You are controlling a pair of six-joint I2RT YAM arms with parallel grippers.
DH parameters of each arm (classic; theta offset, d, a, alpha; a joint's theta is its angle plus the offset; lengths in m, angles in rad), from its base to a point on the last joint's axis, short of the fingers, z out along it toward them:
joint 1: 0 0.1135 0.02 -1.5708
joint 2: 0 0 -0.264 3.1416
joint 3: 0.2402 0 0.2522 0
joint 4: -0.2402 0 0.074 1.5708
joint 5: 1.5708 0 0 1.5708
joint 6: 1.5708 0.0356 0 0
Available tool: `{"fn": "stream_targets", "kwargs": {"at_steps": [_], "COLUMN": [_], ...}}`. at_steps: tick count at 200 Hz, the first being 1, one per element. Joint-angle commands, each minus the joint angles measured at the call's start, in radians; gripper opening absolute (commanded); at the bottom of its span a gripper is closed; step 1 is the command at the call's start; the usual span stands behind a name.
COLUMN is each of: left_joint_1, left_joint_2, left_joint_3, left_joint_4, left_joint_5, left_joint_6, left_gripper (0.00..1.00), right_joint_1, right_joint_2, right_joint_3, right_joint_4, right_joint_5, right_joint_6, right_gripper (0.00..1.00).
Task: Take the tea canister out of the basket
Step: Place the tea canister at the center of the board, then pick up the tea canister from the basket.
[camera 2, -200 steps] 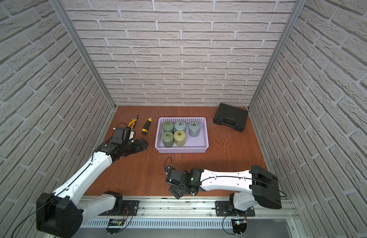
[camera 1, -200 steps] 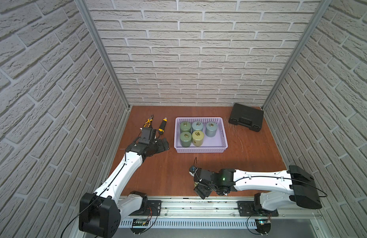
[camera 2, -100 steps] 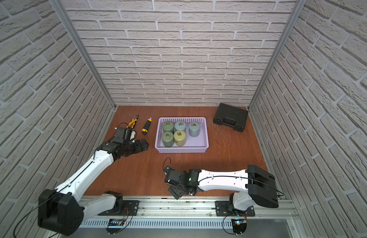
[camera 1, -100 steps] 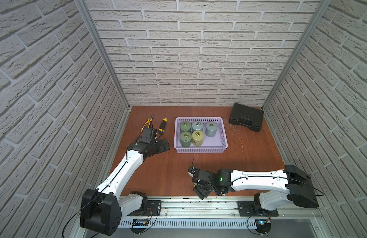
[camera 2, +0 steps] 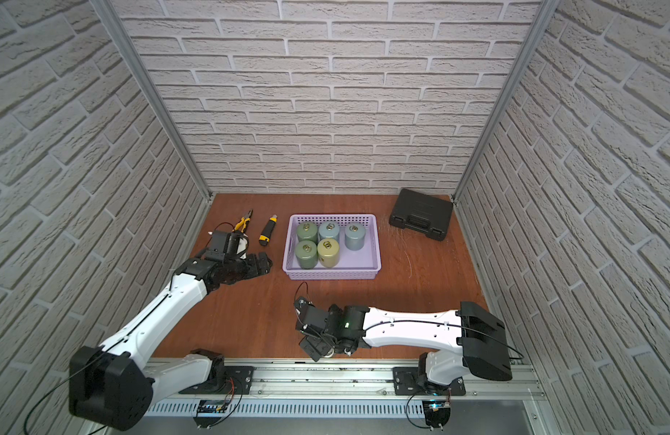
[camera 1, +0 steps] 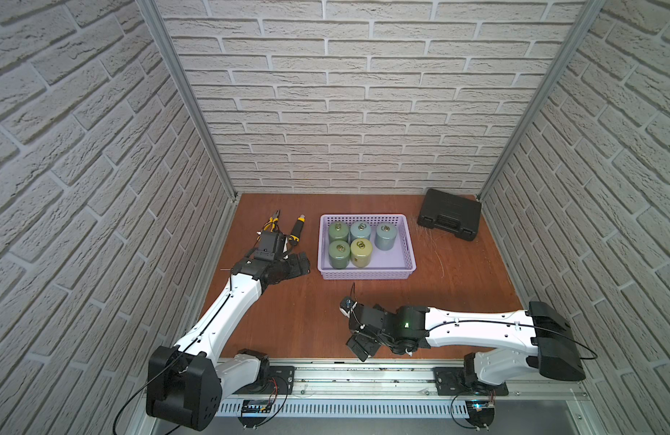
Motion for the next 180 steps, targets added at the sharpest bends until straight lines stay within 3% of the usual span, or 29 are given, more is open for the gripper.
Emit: {"fn": "stream_targets", "kwargs": {"at_steps": [1,80,180], "left_joint_1": [-0.006,-0.097,-0.256], "left_joint_2": [-0.007,0.109,0.361], "left_joint_3": [0.046,0.225,0.448], "left_joint_4": [-0.007,-0.085,-0.137], "left_joint_5": [0.014,-0.010,-0.089], "left_joint_6": [0.032,0.132,0.210], "left_gripper": [0.98,0.98,0.98], "right_joint_1": [0.012,-0.020,-0.188], "right_joint_2": [-0.054,-0.158,-0.268], "right_joint_3": [0.037,0.102,0.059], "right_joint_4": [-0.045,-0.093,-0.158], "right_joint_5": [0.053,0.131,0.132], "right_joint_6": [0.006,0.019,0.103], "right_gripper": [1.00,1.00,1.00]}}
